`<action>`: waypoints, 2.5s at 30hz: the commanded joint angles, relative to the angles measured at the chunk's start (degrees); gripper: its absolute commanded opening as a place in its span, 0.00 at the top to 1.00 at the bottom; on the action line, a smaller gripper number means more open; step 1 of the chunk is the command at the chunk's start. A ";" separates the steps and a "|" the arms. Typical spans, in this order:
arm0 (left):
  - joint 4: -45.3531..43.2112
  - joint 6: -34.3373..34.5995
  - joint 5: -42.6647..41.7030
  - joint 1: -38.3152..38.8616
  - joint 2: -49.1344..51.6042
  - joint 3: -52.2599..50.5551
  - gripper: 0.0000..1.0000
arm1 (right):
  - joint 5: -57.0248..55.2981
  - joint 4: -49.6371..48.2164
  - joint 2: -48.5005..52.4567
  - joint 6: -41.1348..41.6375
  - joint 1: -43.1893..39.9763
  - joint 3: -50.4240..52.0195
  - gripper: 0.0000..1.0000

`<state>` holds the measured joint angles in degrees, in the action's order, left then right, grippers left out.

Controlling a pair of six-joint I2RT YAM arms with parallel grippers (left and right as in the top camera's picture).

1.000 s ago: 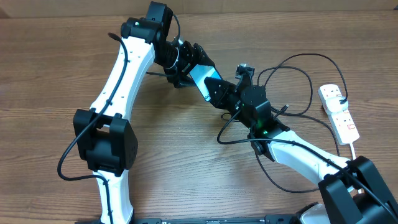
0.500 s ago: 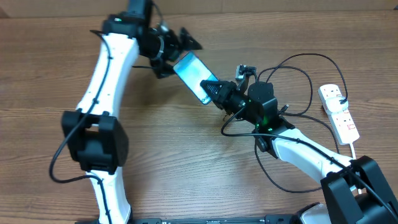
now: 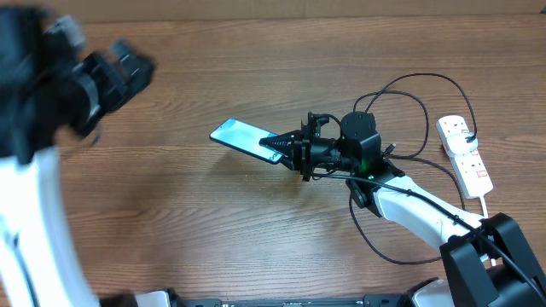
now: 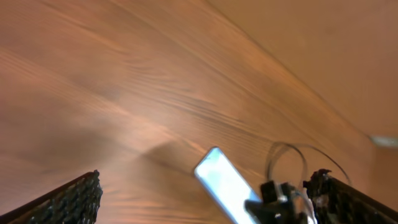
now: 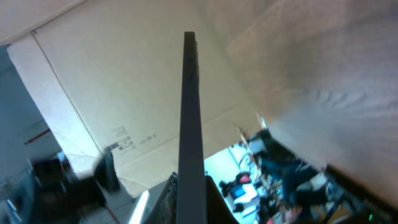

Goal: Plug charger to phone and switch on socket
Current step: 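Release the phone from the left gripper and pull it back, then regrasp the phone's bottom end with the left gripper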

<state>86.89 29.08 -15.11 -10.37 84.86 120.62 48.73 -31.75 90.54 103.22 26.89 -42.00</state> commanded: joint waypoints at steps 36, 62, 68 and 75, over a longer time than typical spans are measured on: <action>-23.04 30.10 -29.27 -2.34 -28.52 -56.74 0.00 | 4.94 6.82 -0.83 8.85 -0.13 -0.76 0.96; -60.19 54.97 -32.54 14.21 -11.43 -68.39 0.15 | -0.68 -2.51 -0.83 9.14 3.06 -0.76 0.96; -60.22 55.01 -32.04 14.19 -11.37 -68.39 0.40 | -0.42 -2.56 -0.83 9.35 3.06 -0.76 0.96; -60.22 57.33 -29.79 14.19 -11.37 -68.39 0.67 | 1.36 -2.56 -0.83 11.98 3.06 -0.76 0.96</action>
<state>26.96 84.75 -46.48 3.68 73.30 52.53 48.21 -33.30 90.54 112.75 29.87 -41.98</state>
